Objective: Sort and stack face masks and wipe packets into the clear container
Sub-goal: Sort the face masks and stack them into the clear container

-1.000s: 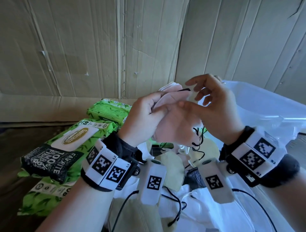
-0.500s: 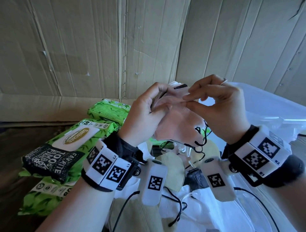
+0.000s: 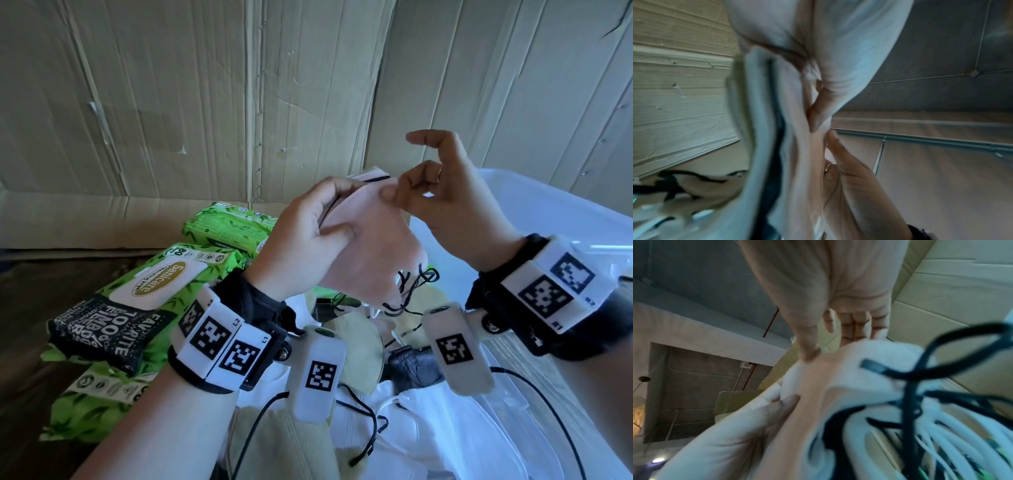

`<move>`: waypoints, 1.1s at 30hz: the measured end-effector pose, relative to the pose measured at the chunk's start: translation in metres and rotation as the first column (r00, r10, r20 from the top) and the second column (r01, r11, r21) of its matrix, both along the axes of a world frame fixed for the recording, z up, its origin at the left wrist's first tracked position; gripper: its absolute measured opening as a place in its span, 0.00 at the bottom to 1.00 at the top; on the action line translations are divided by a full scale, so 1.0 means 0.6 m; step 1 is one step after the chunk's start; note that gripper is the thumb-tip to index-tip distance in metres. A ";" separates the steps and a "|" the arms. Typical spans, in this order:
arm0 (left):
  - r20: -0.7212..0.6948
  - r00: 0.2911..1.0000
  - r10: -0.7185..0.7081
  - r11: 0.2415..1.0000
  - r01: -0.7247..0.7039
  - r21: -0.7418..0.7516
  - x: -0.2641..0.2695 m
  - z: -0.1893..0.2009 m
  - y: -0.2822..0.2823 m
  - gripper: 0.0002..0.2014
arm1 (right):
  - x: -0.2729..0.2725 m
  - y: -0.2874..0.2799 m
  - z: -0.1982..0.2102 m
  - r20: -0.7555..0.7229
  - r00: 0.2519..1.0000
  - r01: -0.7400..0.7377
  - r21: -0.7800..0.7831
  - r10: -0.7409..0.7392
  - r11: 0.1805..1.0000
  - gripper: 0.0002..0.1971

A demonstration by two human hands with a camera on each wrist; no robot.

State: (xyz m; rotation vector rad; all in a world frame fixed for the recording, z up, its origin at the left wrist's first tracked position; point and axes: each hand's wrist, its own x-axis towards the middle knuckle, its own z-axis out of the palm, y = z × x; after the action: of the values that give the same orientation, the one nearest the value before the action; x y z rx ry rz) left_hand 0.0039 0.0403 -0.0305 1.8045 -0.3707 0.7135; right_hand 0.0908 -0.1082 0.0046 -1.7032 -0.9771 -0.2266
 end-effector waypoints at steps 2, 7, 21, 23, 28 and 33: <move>0.018 1.000 -0.020 0.998 0.018 0.062 0.000 0.000 0.001 0.31 | -0.003 -0.001 -0.007 0.035 0.999 -0.022 -0.156 0.028 0.987 0.35; 0.039 0.990 0.136 0.988 -0.138 0.076 0.011 -0.010 0.004 0.35 | 0.001 -0.002 -0.040 -0.169 0.948 -0.302 -0.216 0.270 0.928 0.16; 0.189 0.973 0.136 0.990 -0.128 -0.053 0.003 -0.003 0.007 0.30 | 0.003 0.006 -0.046 -0.100 0.962 -0.254 0.025 0.255 0.967 0.16; 0.136 0.987 0.086 0.995 -0.093 0.041 0.001 -0.002 0.010 0.25 | 0.012 -0.009 -0.039 -0.147 0.955 -0.279 -0.161 0.257 0.947 0.26; -0.170 0.985 0.014 0.998 -0.003 0.063 -0.005 -0.001 0.032 0.22 | 0.032 -0.028 -0.048 -0.284 0.944 -0.227 -0.183 0.170 0.957 0.27; -0.223 0.963 0.153 0.988 -0.147 0.044 -0.009 0.004 0.071 0.21 | 0.048 -0.015 -0.075 -0.511 0.818 -0.374 -0.123 0.264 0.919 0.24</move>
State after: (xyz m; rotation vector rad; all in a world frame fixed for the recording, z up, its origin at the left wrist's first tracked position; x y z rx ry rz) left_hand -0.0014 0.0832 -0.0282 1.9312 -0.0931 0.6011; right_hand 0.1197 -0.1175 -0.0404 -1.6398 -0.9069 0.5353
